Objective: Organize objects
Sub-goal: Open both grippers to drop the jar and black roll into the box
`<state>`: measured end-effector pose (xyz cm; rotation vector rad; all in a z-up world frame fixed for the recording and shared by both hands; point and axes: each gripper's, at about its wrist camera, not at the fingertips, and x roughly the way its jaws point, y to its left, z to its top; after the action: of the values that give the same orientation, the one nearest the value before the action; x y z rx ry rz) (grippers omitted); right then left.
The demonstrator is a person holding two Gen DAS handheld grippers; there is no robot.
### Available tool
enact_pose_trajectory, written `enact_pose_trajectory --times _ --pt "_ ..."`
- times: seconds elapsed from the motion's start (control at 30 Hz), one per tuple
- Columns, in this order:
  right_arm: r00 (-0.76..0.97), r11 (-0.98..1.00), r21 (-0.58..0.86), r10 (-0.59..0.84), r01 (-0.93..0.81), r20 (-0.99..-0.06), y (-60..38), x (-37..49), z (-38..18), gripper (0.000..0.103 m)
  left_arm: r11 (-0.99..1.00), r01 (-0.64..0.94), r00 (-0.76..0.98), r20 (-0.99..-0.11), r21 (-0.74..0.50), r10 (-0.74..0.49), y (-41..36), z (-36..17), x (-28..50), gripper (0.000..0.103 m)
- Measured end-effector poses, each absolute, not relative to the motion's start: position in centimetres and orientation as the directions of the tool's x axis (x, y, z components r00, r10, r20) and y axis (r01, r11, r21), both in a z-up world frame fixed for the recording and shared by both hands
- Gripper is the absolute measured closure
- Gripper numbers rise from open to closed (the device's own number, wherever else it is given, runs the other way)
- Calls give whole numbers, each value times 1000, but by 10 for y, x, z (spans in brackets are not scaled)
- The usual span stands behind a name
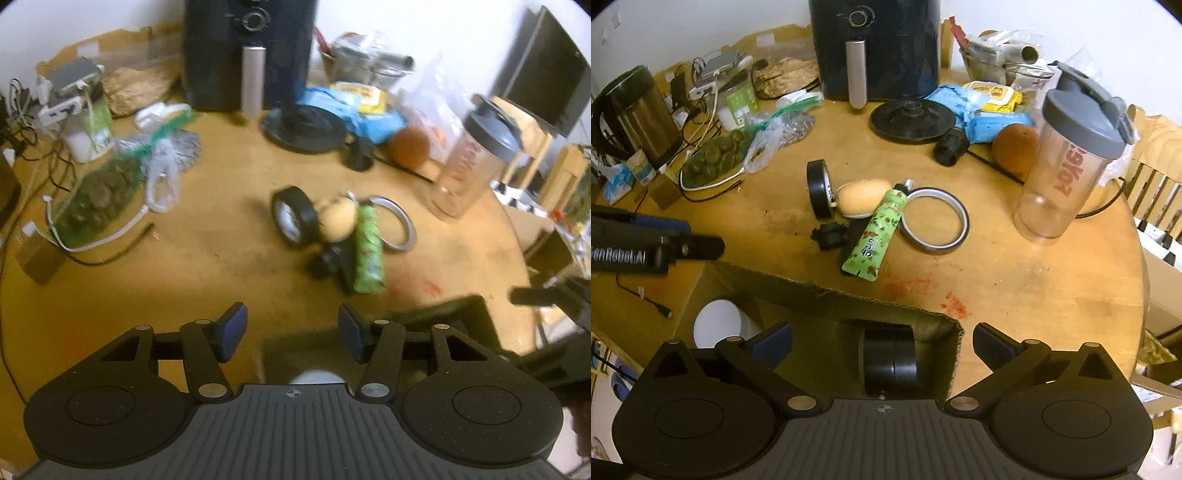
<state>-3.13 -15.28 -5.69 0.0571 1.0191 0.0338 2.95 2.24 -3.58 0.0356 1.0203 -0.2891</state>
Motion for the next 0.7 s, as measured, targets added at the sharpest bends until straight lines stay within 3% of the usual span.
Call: enact_pose_trajectory --times 0.37,0.7 --pt "536 998 29 -6 57 -844 -161 -37 -50 0 982 190 411 -907 -19 -97 40 -76 64 49" --pt "533 996 19 -29 85 -846 -164 -36 -47 0 983 174 371 -921 -52 -114 47 -79 54 49"
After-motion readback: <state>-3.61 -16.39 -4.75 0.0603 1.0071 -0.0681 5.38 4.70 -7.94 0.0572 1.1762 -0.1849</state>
